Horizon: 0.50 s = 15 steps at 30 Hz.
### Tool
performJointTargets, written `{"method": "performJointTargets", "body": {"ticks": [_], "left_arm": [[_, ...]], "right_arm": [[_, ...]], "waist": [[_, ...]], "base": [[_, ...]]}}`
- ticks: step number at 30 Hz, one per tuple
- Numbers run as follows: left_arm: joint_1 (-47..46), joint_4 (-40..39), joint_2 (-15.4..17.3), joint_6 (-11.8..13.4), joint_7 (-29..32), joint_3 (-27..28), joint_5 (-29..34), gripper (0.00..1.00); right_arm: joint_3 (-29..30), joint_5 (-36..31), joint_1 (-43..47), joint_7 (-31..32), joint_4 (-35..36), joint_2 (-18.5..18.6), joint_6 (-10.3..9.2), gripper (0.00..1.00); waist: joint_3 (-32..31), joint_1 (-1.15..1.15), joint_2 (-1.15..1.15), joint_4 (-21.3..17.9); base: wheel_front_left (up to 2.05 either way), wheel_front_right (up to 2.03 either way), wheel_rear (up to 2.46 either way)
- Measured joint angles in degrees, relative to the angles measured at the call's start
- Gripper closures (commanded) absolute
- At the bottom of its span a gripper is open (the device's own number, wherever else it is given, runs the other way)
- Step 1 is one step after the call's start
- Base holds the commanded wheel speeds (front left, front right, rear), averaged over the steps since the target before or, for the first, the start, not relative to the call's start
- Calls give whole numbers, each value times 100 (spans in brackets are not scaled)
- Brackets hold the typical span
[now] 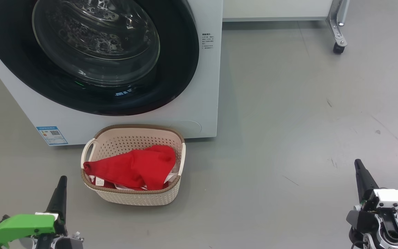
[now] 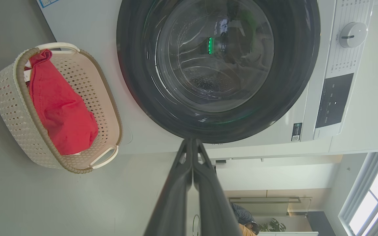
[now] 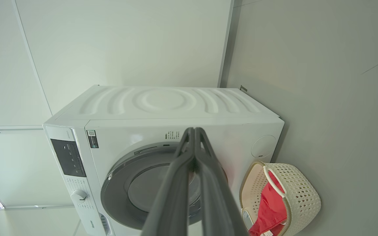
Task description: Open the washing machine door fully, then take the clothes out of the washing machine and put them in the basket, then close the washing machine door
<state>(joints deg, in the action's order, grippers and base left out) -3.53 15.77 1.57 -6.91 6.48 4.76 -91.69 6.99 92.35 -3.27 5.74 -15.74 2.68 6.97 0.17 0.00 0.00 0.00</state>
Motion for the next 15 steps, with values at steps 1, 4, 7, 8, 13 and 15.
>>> {"method": "performJointTargets", "body": {"ticks": [1, 4, 7, 8, 13, 15], "left_arm": [[0, 0, 0, 0, 0, 0, 0, 100], [0, 0, 0, 0, 0, 0, 0, 100], [0, 0, 0, 0, 0, 0, 0, 100], [0, -1, 0, 0, 0, 0, 0, 100], [0, -1, 0, 0, 0, 0, 0, 100], [0, -2, 0, 0, 0, 0, 0, 100]], "right_arm": [[0, 0, 0, 0, 0, 0, 0, 100], [1, 0, 0, 0, 0, 0, 0, 100], [1, -1, 0, 0, 0, -1, 0, 100], [2, 0, 0, 0, 0, -1, 0, 100], [2, -1, 0, 0, 0, -2, 0, 100], [2, 0, 0, 0, 0, -2, 0, 100]], "waist": [[0, 0, 0, 0], [0, 0, 0, 0], [0, 0, 0, 0], [0, 0, 0, 0], [0, 0, 0, 0], [0, 0, 0, 0]], "base": [[0, 0, 0], [0, 0, 0], [0, 0, 0], [0, 0, 0], [0, 0, 0], [0, 0, 0]]}}
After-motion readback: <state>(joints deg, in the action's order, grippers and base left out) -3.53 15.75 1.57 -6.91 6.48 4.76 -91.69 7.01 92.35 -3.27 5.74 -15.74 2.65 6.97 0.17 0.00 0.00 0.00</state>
